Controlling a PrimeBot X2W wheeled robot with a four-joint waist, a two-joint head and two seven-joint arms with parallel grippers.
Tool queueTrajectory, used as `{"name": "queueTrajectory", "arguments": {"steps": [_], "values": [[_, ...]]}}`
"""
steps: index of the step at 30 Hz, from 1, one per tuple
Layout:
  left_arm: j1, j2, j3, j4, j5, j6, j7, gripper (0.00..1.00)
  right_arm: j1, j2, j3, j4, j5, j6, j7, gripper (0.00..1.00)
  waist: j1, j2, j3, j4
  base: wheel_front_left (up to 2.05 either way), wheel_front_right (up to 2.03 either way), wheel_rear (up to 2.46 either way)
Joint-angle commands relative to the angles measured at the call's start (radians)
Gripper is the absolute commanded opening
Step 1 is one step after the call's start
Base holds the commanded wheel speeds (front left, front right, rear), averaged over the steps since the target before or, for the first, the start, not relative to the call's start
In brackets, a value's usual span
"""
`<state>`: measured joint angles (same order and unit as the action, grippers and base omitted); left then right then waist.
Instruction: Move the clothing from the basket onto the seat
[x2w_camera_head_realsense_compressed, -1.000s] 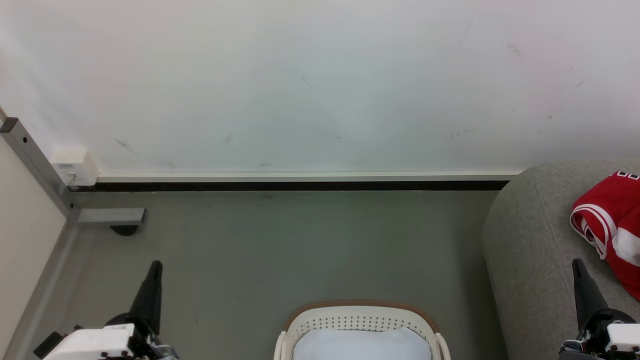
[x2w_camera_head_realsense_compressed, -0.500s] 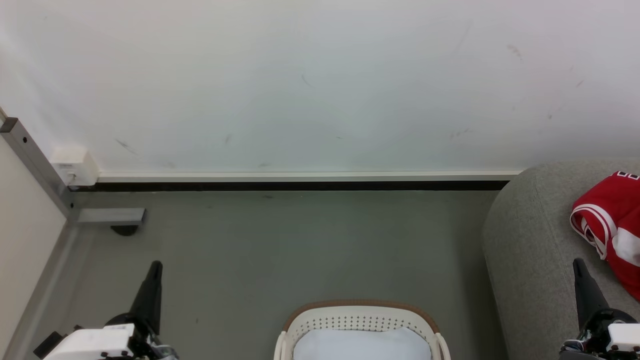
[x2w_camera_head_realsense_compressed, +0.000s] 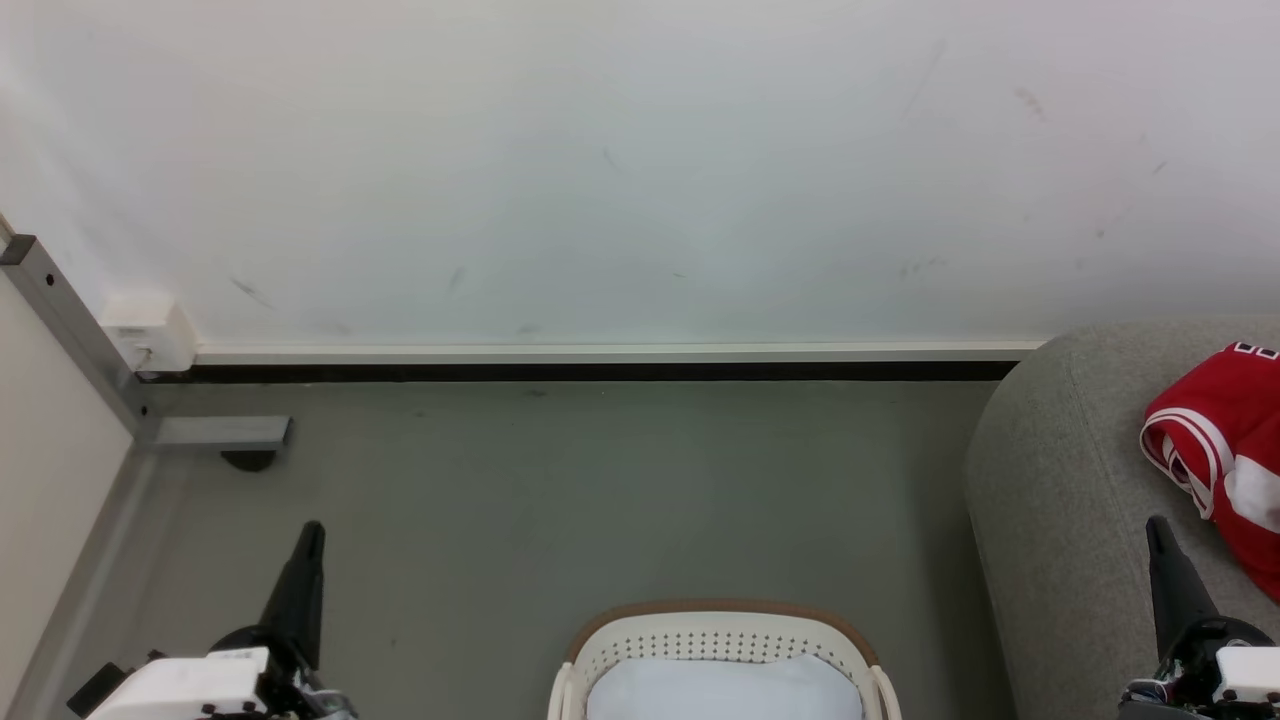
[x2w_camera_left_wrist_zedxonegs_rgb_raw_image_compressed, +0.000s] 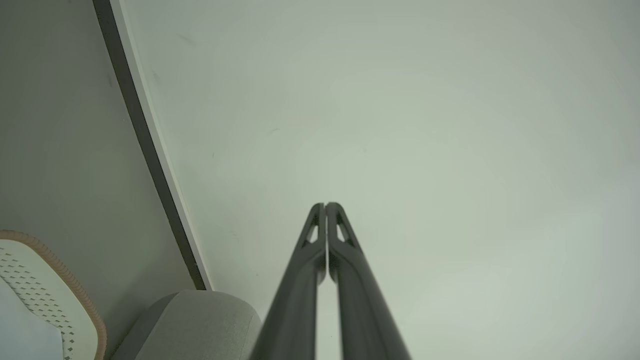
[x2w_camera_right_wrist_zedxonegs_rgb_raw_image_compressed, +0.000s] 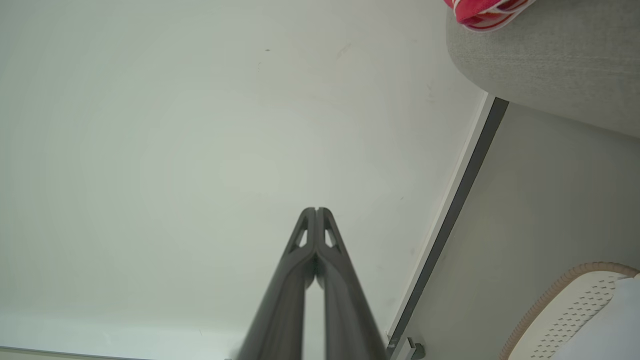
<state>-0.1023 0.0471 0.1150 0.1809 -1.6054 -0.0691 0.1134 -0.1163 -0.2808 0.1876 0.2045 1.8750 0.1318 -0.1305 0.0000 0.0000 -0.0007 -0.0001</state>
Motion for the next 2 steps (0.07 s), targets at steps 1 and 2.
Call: {"name": "queueTrajectory", "arguments": {"steps": [1, 2], "values": [[-0.007, 0.006, 0.003, -0.005, -0.013, 0.002, 0.004, 0.0, -0.007, -0.006, 0.002, -0.003, 0.005, -0.002, -0.002, 0.0, 0.0, 0.0, 0.0, 0.0, 0.0, 0.0, 0.0], [-0.007, 0.006, 0.003, -0.005, -0.013, 0.002, 0.004, 0.0, -0.007, -0.007, 0.002, -0.003, 0.006, -0.002, -0.003, 0.0, 0.0, 0.0, 0.0, 0.0, 0.0, 0.0, 0.0]]}}
